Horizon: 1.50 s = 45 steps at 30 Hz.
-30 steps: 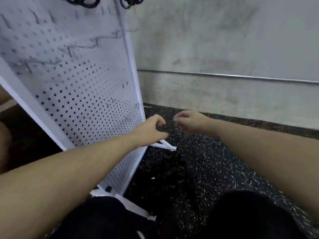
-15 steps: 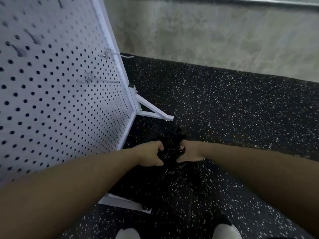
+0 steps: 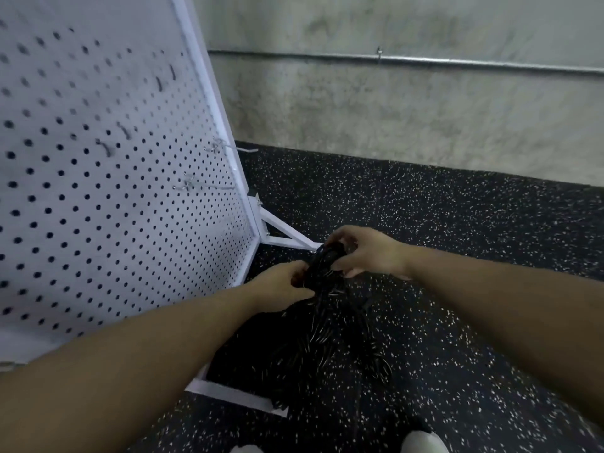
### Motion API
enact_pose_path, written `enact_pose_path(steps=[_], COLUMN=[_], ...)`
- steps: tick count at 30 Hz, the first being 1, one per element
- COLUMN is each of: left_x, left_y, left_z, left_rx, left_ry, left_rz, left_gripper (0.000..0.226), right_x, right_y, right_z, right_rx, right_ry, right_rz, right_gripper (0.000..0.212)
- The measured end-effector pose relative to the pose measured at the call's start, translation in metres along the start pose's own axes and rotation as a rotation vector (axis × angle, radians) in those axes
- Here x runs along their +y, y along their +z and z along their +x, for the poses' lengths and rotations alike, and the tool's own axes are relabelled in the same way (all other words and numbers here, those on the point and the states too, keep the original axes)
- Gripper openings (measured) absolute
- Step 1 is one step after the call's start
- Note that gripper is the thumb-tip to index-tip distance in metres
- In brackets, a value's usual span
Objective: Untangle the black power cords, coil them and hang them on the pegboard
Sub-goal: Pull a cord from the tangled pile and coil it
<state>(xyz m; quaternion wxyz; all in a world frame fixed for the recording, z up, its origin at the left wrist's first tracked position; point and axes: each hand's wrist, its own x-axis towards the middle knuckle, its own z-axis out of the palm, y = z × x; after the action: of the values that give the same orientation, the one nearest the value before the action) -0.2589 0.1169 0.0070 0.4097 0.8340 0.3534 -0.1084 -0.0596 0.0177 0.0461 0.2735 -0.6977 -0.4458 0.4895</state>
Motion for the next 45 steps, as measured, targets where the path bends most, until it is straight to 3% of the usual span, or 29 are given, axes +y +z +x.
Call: enact_pose_path(steps=[3, 7, 10, 14, 17, 20, 25, 29, 36, 41, 45], left_x=[0.031, 0.079, 0.11, 0.148, 0.176, 0.197, 0.221, 0.229, 0.239, 0.248, 0.251], left_y=[-0.025, -0.047, -0.066, -0.098, -0.12, -0.138, -0.164, -0.179, -0.198, -0.213, -0.234], left_z=[-0.039, -0.098, -0.142, -0.206, -0.249, -0.283, -0.337, -0.368, -0.403, -0.426, -0.436], left_rx=[0.12, 0.284, 0.452, 0.63, 0.746, 0.865, 0.972, 0.997, 1.223, 1.376, 1.405], left_ry=[0.048, 0.154, 0.186, 0.188, 0.208, 0.205, 0.25, 0.246, 0.317, 0.361, 0.374], left_rz=[-0.042, -0.092, -0.059, 0.028, 0.077, 0.083, 0.096, 0.129, 0.019, 0.016, 0.023], left_gripper=[0.041, 0.034, 0.029, 0.038, 0.037, 0.04, 0.037, 0.038, 0.024, 0.027, 0.029], right_x=[-0.045, -0.098, -0.137, -0.197, -0.239, -0.276, -0.327, -0.356, -0.391, -0.42, -0.447], right_y=[-0.014, -0.014, -0.008, -0.004, -0.002, 0.001, 0.004, 0.009, 0.029, 0.044, 0.049], right_z=[-0.037, -0.085, -0.116, -0.158, -0.19, -0.221, -0.261, -0.28, -0.299, -0.31, -0.309], right_rx=[0.171, 0.443, 0.464, 0.458, 0.502, 0.585, 0.577, 0.546, 0.47, 0.423, 0.402], right_ry=[-0.093, -0.161, -0.144, -0.259, -0.369, -0.482, -0.595, -0.667, -0.795, -0.936, -0.965], right_rz=[0.079, 0.174, 0.325, 0.495, 0.515, 0.504, 0.534, 0.614, 0.634, 0.63, 0.644], right_gripper=[0.03, 0.03, 0.033, 0.024, 0.014, 0.017, 0.014, 0.035, 0.008, 0.006, 0.008])
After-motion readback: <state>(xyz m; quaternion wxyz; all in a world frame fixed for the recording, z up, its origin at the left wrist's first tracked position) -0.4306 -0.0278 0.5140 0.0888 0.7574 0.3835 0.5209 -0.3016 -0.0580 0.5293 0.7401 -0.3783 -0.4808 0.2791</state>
